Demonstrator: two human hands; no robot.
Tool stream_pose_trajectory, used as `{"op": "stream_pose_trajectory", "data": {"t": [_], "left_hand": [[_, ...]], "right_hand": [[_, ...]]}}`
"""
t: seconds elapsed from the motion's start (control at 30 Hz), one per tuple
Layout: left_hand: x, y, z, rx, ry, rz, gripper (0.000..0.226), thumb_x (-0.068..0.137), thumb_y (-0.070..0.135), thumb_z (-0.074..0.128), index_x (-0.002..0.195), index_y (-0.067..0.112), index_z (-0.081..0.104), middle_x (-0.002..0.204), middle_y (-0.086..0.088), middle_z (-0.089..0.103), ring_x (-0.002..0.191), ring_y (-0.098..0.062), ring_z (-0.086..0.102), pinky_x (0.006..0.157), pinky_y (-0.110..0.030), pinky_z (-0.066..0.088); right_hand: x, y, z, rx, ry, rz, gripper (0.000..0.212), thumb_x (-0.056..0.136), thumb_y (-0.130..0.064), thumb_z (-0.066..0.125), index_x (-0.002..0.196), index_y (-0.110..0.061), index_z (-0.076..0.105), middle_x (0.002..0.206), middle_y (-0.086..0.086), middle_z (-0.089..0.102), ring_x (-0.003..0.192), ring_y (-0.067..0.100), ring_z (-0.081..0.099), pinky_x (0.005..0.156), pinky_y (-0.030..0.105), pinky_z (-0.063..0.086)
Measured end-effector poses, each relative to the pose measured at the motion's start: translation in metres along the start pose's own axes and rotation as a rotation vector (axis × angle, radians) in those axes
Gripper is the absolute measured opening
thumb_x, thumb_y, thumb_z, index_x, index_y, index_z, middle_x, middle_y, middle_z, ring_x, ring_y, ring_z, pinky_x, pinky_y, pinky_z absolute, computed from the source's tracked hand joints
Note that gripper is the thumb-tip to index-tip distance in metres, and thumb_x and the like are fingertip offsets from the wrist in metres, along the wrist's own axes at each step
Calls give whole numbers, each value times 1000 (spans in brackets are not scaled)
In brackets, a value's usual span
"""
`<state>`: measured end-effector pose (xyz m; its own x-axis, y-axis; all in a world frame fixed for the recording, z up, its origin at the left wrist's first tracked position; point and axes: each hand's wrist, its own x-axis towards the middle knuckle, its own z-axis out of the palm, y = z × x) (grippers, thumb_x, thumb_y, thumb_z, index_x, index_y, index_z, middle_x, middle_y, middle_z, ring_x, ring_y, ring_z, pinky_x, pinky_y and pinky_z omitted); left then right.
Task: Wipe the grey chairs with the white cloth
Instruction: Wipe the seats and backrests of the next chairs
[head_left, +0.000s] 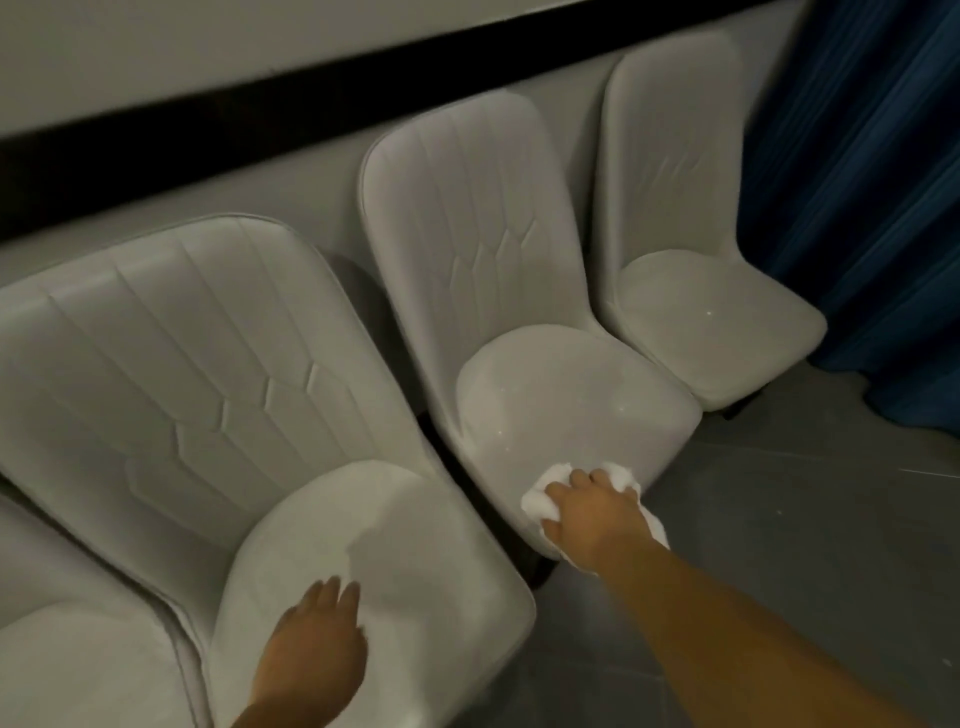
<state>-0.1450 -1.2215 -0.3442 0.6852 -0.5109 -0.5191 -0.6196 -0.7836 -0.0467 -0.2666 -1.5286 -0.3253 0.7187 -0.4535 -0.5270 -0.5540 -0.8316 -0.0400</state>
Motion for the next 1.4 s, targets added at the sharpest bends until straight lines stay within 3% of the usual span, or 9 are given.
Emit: {"op": "stream_pose_trajectory", "data": {"t": [0.37, 0.57, 0.7, 0.87, 1.0, 1.1, 1.23, 1.3, 1.4], "left_hand": [[96, 89, -74, -42, 115, 168, 62, 104, 42, 24, 158, 18, 7, 166, -7, 6, 152, -24, 4, 121, -37, 9], [144, 87, -81, 41, 65, 249, 62, 104, 40, 22, 158, 15, 6, 165, -9, 7, 152, -27, 3, 122, -41, 7], [181, 97, -79, -5, 96, 191, 62, 104, 40, 21, 158, 13, 6, 165, -12, 4, 152, -29, 1, 122, -43, 8], [200, 128, -69, 14, 72, 331, 64, 100, 45, 19, 157, 16, 14, 165, -12, 2, 151, -27, -7, 121, -44, 2], [239, 157, -71, 34, 167, 237, 63, 90, 45, 35, 139, 12, 56, 147, -17, 48, 135, -36, 45, 111, -49, 35], [268, 195, -66, -1, 210, 216, 61, 84, 45, 47, 130, 8, 64, 139, -18, 56, 129, -36, 52, 108, -47, 27], [296, 237, -45, -42, 178, 134, 72, 93, 51, 36, 151, 10, 36, 158, -18, 28, 148, -35, 23, 117, -48, 8], [319, 245, -36, -104, 208, -37, 80, 95, 58, 21, 158, 11, 7, 164, -17, 0, 151, -33, -5, 121, -46, -3], [345, 243, -22, -169, 284, -233, 87, 92, 68, 11, 157, 12, -5, 164, -15, -10, 150, -32, -15, 121, -47, -6]], "right_hand": [[82, -7, -53, -3, 159, -99, 49, 102, -53, 37, 146, -31, 38, 149, 3, 38, 137, 29, 32, 110, 53, 28], [145, 17, -69, 52, 106, 47, 49, 102, -53, 38, 146, -32, 38, 153, 2, 36, 142, 28, 27, 112, 55, 27], [171, 37, -56, 28, 94, 21, 49, 102, -52, 38, 147, -32, 38, 153, 2, 36, 141, 28, 28, 111, 53, 29], [201, 74, -44, 46, 100, 25, 48, 103, -52, 37, 147, -35, 37, 155, 0, 34, 141, 27, 27, 111, 51, 29], [231, 104, -43, 43, 144, -47, 48, 102, -51, 39, 148, -36, 36, 156, -1, 32, 141, 26, 27, 110, 49, 27], [254, 125, -40, 29, 189, -142, 52, 99, -53, 35, 148, -36, 37, 156, -1, 32, 142, 26, 25, 109, 48, 27], [279, 140, -30, 94, 237, -244, 83, 77, -63, 7, 147, -36, 41, 158, 0, 33, 144, 26, 25, 108, 52, 27], [297, 143, -23, 88, 269, -290, 72, 85, -62, 16, 148, -37, 40, 159, -1, 32, 144, 26, 24, 108, 54, 26], [327, 144, -14, 76, 339, -334, 54, 98, -55, 42, 149, -38, 37, 160, -2, 31, 144, 25, 24, 108, 56, 25]]}}
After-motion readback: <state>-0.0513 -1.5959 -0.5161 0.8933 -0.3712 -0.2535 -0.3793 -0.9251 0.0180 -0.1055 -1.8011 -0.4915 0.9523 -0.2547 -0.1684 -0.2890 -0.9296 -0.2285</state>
